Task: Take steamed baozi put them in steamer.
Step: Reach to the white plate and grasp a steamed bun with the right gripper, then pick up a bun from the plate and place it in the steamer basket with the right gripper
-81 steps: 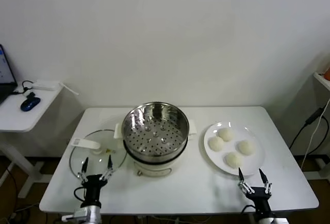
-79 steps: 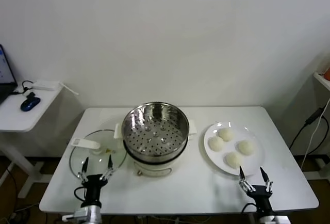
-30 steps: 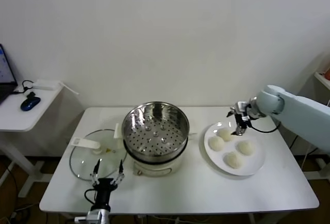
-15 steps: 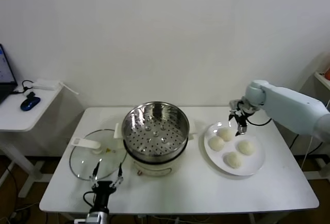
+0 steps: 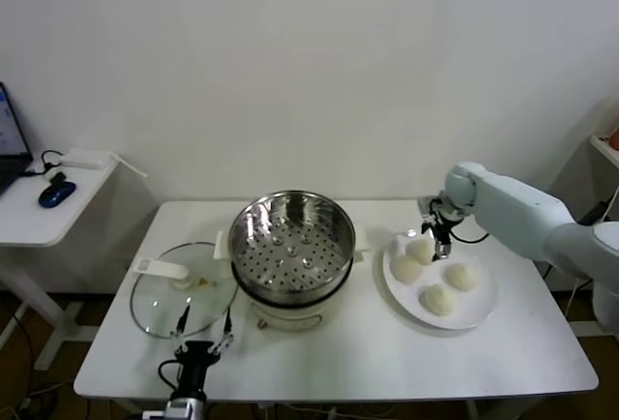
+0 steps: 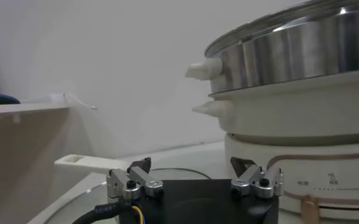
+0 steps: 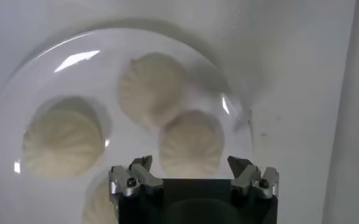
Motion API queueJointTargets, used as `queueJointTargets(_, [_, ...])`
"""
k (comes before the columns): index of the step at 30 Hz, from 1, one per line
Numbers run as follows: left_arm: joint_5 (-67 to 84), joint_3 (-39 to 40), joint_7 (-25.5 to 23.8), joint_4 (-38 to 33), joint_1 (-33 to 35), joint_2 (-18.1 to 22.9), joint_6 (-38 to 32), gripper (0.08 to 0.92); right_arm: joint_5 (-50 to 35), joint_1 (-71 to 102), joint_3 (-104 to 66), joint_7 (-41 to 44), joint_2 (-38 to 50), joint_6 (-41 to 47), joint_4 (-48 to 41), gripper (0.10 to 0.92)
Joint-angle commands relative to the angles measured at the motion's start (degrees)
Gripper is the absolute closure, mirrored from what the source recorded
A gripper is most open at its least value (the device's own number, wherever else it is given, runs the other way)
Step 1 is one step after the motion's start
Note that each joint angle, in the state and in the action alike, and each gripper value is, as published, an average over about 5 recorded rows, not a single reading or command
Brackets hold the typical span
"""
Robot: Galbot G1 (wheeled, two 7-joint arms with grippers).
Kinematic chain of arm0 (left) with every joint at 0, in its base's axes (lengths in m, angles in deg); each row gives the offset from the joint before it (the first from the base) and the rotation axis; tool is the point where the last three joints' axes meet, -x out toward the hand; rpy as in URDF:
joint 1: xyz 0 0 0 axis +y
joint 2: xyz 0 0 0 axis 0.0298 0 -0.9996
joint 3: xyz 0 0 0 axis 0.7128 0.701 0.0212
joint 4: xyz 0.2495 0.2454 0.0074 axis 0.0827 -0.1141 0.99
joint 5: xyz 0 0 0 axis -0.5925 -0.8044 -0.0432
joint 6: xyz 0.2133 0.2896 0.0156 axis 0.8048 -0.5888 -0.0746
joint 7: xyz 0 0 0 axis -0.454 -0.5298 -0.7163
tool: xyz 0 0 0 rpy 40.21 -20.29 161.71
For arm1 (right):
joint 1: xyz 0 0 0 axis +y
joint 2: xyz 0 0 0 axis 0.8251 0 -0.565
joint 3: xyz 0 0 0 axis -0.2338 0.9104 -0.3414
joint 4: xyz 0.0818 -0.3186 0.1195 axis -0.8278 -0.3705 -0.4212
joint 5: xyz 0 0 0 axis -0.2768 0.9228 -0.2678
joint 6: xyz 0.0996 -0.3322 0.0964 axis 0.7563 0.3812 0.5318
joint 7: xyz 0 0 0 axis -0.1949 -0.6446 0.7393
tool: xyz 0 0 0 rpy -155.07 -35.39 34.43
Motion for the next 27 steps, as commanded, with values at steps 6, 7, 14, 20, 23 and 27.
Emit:
queueJointTargets(6, [-0.8, -0.1, 0.0, 0.2, -0.1, 0.1, -0.2, 0.177, 2.0, 2.3, -3.2, -0.8, -2.8, 0.2, -5.2, 0.203])
queueJointTargets(7, [-0.8, -0.1, 0.1, 0.2, -0.1, 0.1, -0.2, 0.177, 2.3, 2.4, -3.4, -0.8, -2.9, 0.2, -5.4, 0.203])
queueJointTargets(14, [-0.8, -0.1, 0.1, 0.1, -0.1, 0.1, -0.2, 0.177, 2.5, 2.1, -3.4, -0.5, -3.0, 0.5, -5.2, 0.311])
queueJointTargets(20, [-1.1, -0.2, 0.1, 0.1, 0.0, 0.1, -0.4, 0.177, 1.7, 1.3, -2.8, 0.1, -2.8, 0.7, -4.2, 0.370])
queueJointTargets(23, [-1.2, -0.2, 0.1, 0.0, 0.1, 0.1, -0.4, 0.177, 1.1, 0.0, -1.8, 0.2, -2.3, 0.8, -2.8, 0.372])
queueJointTargets(27, [-1.4, -0.2, 0.2, -0.2, 0.3, 0.0, -0.4, 0.177, -1.7, -5.9, 3.7, 0.8, 0.0, 0.7, 3.4, 0.372])
